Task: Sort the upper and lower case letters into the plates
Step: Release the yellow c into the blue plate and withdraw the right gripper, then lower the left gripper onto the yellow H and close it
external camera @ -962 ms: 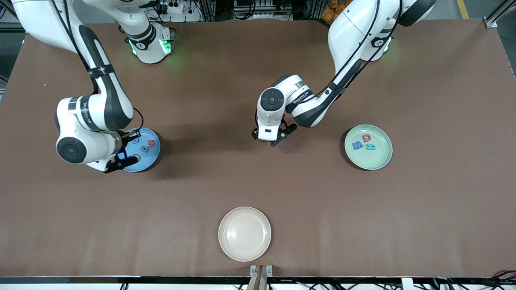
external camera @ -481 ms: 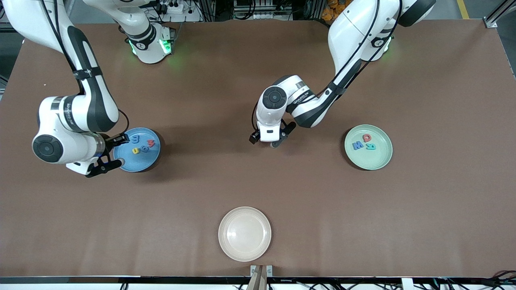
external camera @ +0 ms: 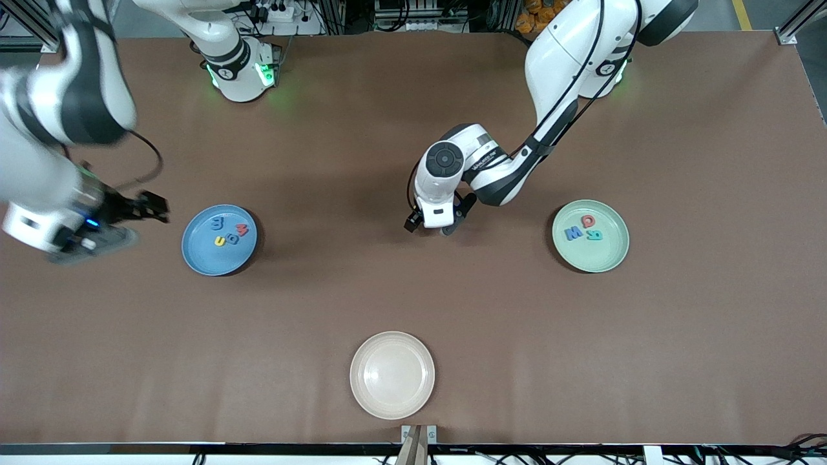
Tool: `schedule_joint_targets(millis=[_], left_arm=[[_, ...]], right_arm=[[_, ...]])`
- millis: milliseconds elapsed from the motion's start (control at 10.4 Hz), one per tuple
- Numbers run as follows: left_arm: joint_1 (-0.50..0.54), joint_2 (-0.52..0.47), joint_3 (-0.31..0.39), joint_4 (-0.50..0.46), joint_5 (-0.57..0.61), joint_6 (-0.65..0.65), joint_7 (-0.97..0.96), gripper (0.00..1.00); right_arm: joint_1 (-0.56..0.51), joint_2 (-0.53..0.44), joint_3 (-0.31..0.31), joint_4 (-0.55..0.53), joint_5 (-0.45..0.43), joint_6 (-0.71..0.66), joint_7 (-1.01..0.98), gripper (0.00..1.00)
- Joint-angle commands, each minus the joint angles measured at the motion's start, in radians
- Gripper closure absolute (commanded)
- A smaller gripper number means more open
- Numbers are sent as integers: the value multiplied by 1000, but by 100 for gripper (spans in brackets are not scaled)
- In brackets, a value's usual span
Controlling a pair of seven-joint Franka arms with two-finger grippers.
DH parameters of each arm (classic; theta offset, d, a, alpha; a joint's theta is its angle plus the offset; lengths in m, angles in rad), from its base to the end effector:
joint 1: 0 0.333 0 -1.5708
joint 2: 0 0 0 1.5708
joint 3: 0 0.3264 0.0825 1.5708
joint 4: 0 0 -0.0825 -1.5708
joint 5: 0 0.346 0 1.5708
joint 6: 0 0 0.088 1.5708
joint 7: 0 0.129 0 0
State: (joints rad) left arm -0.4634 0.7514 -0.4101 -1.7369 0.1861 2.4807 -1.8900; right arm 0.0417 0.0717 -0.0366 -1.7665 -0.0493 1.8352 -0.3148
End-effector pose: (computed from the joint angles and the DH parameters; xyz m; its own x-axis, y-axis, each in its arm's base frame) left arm 0.4421 -0.4818 0.1939 0.5503 0.8183 -0.1661 0.8310 -0.5560 0.0140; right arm 0.5488 -0.0017 0.5117 0.9451 0.3264 -0.0187 0.3269 -0.9439 0.0467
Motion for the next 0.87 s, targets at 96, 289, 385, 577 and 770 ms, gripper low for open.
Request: schedule_joint_targets(millis=[96, 289, 385, 577, 770], left_arm=[[-6, -7, 1, -36, 29, 49, -89, 0], [-8, -6, -1, -36, 29, 52, -90, 0], [-9, -4, 1, -38, 29, 56, -90, 0], [-12, 0, 1, -36, 29, 84, -133, 0], [-18, 6, 1, -44, 29, 93, -136, 0]], right_arm=[[-19, -108, 12, 13, 20, -45, 141, 0], [-19, -107, 15, 119, 28, -170, 232, 0], [-20, -121, 15, 125, 28, -172, 237, 0], [-19, -132, 15, 121, 28, -189, 287, 0], [-19, -132, 15, 122, 28, -208, 299, 0]])
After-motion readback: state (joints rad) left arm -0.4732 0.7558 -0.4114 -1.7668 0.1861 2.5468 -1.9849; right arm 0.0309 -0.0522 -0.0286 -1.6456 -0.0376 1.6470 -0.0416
